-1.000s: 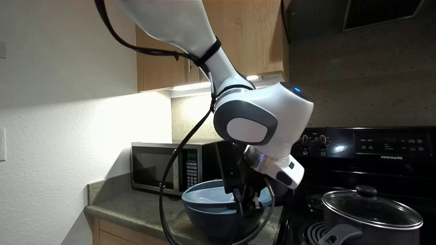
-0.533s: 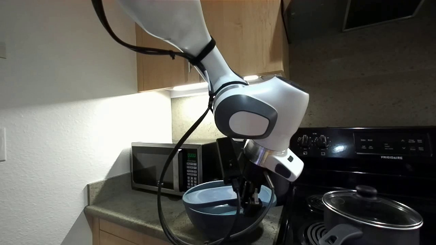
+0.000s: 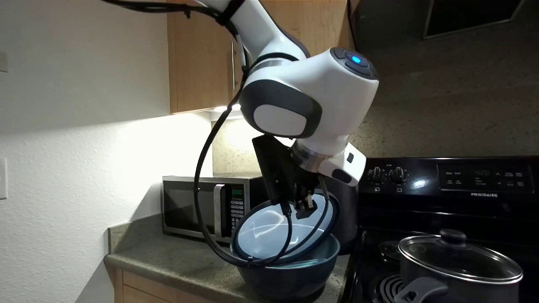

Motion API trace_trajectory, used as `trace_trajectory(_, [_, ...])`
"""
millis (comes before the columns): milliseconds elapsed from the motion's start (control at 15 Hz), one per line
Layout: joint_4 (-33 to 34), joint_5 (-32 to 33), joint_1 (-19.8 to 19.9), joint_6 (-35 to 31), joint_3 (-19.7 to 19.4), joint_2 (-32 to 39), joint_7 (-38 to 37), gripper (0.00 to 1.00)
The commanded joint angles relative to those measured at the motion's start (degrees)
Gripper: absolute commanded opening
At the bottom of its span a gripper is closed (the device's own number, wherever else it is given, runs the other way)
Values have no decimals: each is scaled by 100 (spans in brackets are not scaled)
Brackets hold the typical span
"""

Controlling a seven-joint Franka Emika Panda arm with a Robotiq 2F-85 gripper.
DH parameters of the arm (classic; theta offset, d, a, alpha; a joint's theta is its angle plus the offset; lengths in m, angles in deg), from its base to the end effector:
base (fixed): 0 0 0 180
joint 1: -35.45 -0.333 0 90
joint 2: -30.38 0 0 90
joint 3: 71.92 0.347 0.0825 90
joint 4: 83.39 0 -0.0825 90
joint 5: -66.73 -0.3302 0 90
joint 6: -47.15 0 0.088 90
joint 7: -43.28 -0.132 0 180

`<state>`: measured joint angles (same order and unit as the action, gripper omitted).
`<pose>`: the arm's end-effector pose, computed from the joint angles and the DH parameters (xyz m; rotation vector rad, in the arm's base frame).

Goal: Remove the lid from the bowl and put it on the base top

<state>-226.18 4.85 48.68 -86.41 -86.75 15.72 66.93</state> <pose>0.3790 -0.1710 0.4405 -2.1410 0.9466 -0.5229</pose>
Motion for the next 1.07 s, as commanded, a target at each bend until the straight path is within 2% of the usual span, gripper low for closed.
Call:
trace_trajectory(0, [-476,-1033,-86,91,-219,-640,1130,4])
trace_trajectory(67, [-500,-1303,-76,244,-282,-682,1424,3])
trace_trajectory(133, [-292,-821,41,102,-90,-385,870,5])
trace_trajectory(333, [-414,-1158,55,339,-194,-626,1441,3])
trace_trajectory(533, [-439,-947,128,1217,-437,-802,2138,4])
trace_trajectory(800, [-70,-343,319,2646,-820,-538,2889,3])
trace_trajectory(867, [55,-179,308,2852,-795,-416,2956,3])
trace_trajectory(933, [112,-22,366,2432,-547,-332,2485,4])
trace_trajectory(1000, [-103,-251,409,2540,-680,-547,2676,3])
